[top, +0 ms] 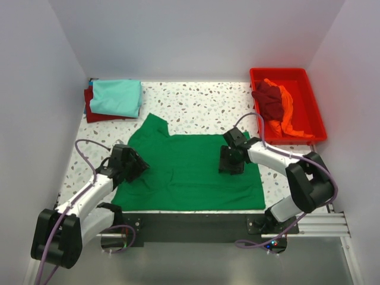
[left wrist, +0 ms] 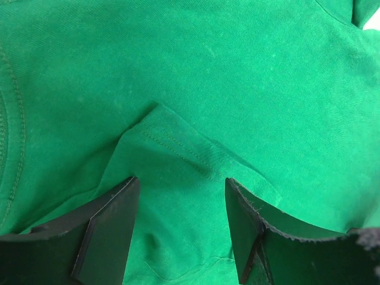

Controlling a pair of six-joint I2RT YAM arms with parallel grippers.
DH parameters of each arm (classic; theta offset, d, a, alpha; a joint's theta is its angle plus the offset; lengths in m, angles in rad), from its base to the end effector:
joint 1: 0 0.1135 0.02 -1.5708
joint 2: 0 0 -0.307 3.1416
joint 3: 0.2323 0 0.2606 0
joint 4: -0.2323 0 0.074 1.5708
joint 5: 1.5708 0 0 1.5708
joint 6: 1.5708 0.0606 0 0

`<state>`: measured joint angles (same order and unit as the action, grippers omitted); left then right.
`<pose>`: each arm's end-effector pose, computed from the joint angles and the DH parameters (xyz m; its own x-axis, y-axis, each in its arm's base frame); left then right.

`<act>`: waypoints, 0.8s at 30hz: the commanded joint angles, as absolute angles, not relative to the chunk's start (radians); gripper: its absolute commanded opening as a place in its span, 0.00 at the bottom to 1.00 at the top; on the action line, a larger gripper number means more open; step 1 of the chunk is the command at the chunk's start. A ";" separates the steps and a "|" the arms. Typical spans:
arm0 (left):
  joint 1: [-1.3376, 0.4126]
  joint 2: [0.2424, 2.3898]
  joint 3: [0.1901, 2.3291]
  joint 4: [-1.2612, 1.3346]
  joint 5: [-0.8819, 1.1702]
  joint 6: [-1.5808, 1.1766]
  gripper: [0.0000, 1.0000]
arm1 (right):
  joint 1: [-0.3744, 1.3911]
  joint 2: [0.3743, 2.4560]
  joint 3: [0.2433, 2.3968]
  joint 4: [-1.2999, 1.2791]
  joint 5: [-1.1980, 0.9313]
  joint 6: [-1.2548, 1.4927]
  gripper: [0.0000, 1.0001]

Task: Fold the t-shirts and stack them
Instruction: Flatten the tshirt out

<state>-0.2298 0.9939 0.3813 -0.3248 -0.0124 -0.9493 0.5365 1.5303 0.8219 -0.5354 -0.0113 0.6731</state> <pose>0.1698 -0.0389 0.1656 -0.6363 -0.6860 -0.3528 -0.5096 0.7172 -0.4754 0.2424 0.1449 0.1733 -0.9570 0.1562 -0.2445 0.1054 0.9723 0.2086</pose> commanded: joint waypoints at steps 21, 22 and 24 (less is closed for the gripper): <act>-0.230 1.186 0.848 -0.327 -0.095 -0.721 0.67 | 0.319 1.658 1.285 -0.709 0.302 0.431 0.52; -0.230 1.186 0.851 -0.321 -0.094 -0.719 0.67 | 0.299 1.687 1.302 -0.692 0.302 0.423 0.52; -0.230 1.180 0.851 -0.316 -0.092 -0.718 0.67 | 0.281 1.721 1.321 -0.646 0.299 0.410 0.50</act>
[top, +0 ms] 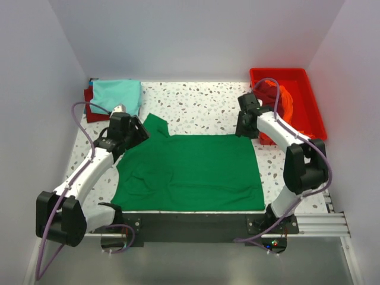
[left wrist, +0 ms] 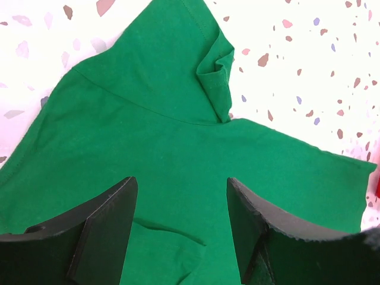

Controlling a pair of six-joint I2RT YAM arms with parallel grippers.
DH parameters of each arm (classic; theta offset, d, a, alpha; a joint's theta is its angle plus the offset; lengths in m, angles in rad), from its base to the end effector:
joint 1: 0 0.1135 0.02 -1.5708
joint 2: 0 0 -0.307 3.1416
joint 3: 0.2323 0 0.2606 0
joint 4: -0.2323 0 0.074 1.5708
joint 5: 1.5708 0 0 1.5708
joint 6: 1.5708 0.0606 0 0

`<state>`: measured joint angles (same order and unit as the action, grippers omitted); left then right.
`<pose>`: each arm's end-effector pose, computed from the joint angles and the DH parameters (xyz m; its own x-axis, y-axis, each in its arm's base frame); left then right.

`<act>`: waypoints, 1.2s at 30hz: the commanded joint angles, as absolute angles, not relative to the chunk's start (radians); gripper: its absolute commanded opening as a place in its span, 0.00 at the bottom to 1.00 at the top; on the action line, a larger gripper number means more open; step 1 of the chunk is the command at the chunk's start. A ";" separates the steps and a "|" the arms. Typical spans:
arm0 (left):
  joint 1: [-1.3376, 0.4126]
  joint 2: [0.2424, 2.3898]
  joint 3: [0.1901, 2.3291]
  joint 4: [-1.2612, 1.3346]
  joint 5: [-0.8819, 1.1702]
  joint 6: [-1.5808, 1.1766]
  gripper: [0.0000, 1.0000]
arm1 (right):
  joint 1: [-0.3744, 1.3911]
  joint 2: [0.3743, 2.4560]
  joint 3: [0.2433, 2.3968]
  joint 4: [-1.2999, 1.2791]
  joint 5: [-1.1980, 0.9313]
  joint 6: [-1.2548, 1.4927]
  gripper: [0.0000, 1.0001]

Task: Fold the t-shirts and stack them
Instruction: Flatten the tshirt out, then fold the tshirt

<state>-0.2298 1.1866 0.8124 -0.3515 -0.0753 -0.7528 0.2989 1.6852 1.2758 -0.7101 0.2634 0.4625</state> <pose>0.2576 -0.0556 0.2721 -0.5894 -0.5623 -0.5800 -0.3160 0.8213 -0.4750 0.3576 0.0937 0.2533 -0.8481 0.1895 -0.4949 0.2264 0.9739 -0.0151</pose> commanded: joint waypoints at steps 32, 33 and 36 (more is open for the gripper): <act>-0.230 1.180 0.801 -0.298 -0.114 -0.715 0.67 | 0.238 2.020 1.453 -0.566 0.449 0.368 0.41; -0.230 1.184 0.802 -0.298 -0.115 -0.715 0.67 | 0.238 2.020 1.445 -0.563 0.446 0.371 0.41; -0.230 1.186 0.811 -0.298 -0.121 -0.710 0.67 | 0.238 2.031 1.428 -0.554 0.439 0.374 0.41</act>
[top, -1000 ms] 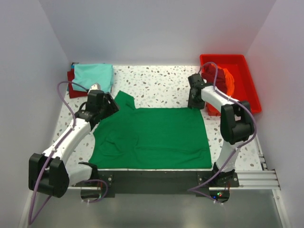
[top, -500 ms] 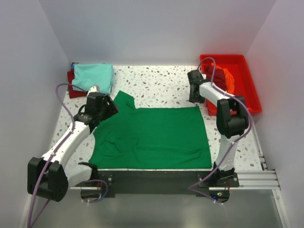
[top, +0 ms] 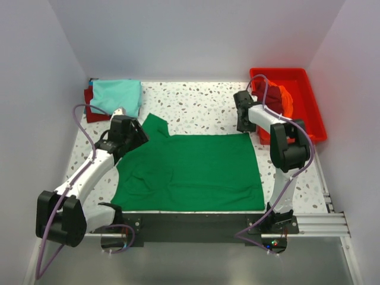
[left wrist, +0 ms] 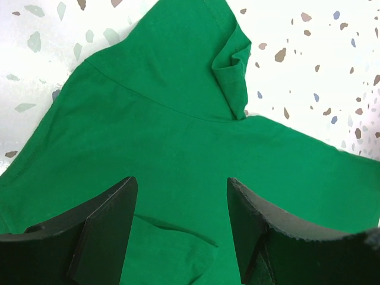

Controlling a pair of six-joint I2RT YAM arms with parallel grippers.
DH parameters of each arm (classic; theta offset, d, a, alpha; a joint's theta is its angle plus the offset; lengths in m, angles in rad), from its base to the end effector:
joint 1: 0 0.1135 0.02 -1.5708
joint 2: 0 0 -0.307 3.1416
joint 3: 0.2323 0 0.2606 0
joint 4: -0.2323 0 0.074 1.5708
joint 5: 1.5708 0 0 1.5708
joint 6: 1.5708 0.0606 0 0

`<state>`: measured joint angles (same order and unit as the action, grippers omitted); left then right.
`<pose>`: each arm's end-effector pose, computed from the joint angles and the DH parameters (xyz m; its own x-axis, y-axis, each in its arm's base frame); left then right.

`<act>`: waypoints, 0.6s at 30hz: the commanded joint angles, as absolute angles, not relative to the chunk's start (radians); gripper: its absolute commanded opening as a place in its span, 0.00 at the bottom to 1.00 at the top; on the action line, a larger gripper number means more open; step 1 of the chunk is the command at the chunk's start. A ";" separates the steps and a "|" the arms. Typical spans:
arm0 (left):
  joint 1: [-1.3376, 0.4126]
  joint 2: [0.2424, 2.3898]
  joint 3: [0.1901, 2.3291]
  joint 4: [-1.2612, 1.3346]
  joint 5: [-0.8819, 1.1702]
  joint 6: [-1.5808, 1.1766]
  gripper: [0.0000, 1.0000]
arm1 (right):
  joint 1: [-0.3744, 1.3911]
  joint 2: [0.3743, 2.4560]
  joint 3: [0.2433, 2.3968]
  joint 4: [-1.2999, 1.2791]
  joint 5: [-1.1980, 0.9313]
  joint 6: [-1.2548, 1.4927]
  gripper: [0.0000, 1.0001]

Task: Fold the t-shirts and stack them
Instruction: Fold the tshirt

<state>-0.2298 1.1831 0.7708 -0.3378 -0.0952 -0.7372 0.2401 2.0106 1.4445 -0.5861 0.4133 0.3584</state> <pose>0.2531 -0.0533 0.2595 -0.5984 -0.5473 -0.5852 -0.3285 0.8337 -0.4438 0.4425 0.0833 0.1876 -0.8518 0.1222 -0.5094 0.2559 0.9456 -0.2011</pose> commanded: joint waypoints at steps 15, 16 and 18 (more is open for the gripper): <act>-0.230 1.201 0.828 -0.301 -0.155 -0.690 0.68 | 0.229 2.068 1.425 -0.543 0.402 0.391 0.27; -0.230 1.210 0.837 -0.302 -0.163 -0.684 0.68 | 0.229 2.066 1.424 -0.552 0.400 0.393 0.25; -0.232 1.250 0.874 -0.301 -0.201 -0.652 0.67 | 0.229 2.065 1.413 -0.555 0.399 0.393 0.20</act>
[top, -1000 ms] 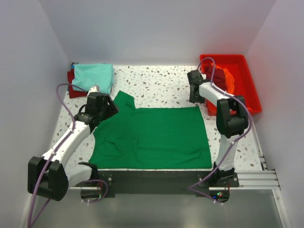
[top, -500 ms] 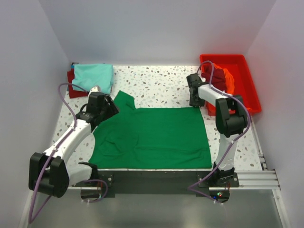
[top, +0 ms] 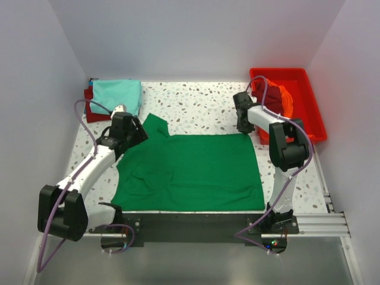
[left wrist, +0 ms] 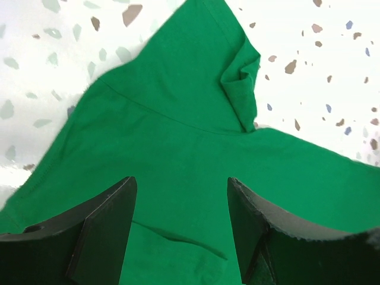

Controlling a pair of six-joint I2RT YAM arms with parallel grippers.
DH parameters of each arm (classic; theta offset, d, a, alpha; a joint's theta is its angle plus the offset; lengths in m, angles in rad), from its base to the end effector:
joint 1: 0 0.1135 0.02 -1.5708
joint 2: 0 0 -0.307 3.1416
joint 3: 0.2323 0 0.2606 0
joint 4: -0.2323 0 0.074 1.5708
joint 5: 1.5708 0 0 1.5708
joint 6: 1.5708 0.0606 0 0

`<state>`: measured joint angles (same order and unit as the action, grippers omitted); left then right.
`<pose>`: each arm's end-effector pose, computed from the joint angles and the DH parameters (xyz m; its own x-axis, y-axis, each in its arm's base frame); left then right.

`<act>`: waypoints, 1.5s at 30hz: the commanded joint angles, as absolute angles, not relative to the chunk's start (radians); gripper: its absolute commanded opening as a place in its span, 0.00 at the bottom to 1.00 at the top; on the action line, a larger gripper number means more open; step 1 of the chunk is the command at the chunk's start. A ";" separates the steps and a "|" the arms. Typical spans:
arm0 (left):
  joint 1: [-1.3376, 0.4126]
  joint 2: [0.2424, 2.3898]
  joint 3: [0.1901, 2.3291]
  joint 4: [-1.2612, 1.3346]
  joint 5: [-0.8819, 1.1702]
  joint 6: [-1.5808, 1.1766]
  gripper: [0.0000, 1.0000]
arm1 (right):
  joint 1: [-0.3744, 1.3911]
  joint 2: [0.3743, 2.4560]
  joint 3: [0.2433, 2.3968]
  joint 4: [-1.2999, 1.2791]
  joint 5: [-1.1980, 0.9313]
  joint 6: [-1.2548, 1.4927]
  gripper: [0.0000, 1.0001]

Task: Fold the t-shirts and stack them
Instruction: Fold the tshirt

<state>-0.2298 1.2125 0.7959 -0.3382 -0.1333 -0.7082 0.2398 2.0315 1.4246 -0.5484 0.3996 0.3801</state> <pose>0.2610 -0.0528 0.2614 -0.5922 -0.5235 -0.6125 -0.3341 0.8513 -0.4046 0.4441 0.0843 0.1744 -0.8499 0.1441 -0.5069 0.2682 0.9462 -0.1808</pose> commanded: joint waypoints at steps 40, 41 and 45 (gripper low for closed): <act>-0.230 2.175 1.608 -0.216 -0.314 -0.379 0.47 | 0.227 2.031 1.401 -0.643 0.273 0.457 0.05; -0.230 2.184 1.615 -0.225 -0.318 -0.377 0.45 | 0.227 2.033 1.402 -0.641 0.275 0.457 0.05; -0.230 2.210 1.640 -0.230 -0.308 -0.373 0.43 | 0.229 2.036 1.407 -0.644 0.273 0.457 0.05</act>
